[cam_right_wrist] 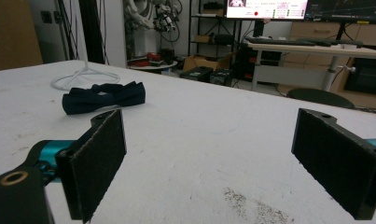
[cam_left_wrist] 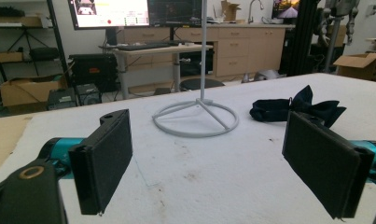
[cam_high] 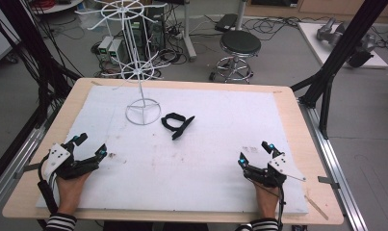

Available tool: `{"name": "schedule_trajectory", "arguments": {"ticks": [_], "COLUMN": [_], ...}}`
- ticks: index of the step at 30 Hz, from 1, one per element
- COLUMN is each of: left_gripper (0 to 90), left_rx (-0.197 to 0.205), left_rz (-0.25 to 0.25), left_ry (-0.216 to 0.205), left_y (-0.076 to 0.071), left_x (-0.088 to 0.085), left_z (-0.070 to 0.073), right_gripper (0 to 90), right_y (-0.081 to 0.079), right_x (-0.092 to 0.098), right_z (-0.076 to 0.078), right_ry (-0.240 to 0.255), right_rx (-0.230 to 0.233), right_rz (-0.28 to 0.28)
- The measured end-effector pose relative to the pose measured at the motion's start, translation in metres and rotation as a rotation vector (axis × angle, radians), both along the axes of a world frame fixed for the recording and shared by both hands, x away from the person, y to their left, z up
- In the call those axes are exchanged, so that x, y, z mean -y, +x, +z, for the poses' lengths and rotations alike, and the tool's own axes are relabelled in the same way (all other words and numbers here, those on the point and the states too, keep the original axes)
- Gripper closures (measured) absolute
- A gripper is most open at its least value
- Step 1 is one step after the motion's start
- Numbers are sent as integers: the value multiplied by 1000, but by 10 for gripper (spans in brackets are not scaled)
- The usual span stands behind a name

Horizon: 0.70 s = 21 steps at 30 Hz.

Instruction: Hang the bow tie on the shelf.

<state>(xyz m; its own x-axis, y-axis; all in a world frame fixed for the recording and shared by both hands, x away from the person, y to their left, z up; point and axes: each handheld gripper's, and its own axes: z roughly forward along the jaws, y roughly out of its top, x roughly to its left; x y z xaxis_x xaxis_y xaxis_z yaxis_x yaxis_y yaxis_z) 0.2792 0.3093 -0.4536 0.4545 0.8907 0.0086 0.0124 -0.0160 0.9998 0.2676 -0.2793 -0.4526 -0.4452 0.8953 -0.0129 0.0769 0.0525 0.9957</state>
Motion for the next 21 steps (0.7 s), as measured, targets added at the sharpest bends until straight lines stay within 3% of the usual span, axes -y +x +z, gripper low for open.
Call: {"name": "schedule_trajectory", "arguments": {"ticks": [21], "left_gripper": [163], "left_rx": [-21], "left_rz": [0], "left_ry": [15], "left_y": [2], "left_x": [2], "left_z": [1], "right_gripper": [91], "right_y": [1], "right_x": [0], "right_z": [0], "right_ry": [-3], "right_rx": [1], "right_rz": [-1]}}
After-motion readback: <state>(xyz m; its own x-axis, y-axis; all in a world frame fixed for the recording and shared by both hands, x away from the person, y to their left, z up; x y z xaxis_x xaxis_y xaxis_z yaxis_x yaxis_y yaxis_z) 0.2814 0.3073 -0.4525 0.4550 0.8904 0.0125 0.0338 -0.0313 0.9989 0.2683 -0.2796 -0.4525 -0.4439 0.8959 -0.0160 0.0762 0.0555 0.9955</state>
